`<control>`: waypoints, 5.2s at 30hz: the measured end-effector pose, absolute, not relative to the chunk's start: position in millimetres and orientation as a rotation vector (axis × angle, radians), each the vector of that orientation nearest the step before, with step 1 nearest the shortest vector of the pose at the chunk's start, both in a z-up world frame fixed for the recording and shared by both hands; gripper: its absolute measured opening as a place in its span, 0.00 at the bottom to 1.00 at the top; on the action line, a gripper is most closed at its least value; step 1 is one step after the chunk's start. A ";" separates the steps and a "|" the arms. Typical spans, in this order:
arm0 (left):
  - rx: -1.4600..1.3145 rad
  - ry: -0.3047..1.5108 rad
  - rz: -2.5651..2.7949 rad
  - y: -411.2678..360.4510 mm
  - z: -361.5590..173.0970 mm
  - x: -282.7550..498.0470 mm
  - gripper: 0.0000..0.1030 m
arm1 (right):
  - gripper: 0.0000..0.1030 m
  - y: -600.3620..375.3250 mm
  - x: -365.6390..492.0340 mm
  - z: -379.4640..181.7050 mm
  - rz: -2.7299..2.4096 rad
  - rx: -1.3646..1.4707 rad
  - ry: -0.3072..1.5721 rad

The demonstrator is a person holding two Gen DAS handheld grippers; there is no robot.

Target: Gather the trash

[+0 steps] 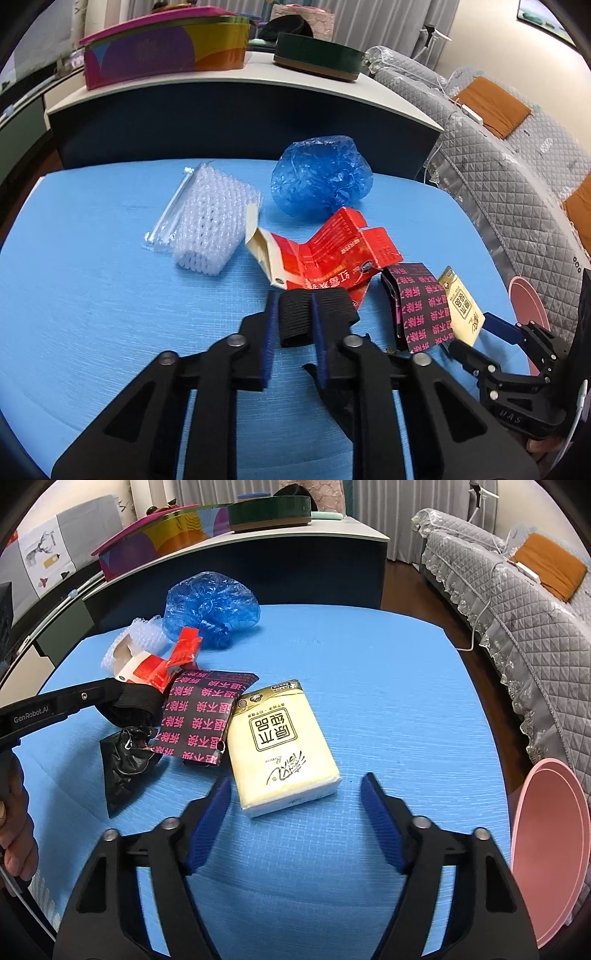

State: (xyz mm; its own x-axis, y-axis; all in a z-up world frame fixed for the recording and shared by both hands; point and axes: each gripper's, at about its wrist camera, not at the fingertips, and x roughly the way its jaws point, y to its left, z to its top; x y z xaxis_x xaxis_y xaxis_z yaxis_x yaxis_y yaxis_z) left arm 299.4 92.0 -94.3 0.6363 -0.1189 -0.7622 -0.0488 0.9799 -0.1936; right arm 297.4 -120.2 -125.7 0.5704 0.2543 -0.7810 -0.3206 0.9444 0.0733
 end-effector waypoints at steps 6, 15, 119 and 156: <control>-0.154 0.824 -0.028 87.4 -81.2 296.2 0.10 | 0.22 -123.6 293.7 -124.0 0.349 -0.077 0.907; -0.135 0.771 -0.032 81.7 -60.1 276.3 0.10 | 0.56 -135.5 282.8 -110.8 0.325 -0.058 0.865; -0.016 0.620 -0.262 -114.7 -28.4 187.2 0.10 | 0.52 -351.0 159.9 -10.9 0.009 0.110 0.579; 0.058 0.641 -0.466 -248.6 -24.1 246.7 0.10 | 0.52 -440.2 198.2 -16.1 -0.148 0.326 0.592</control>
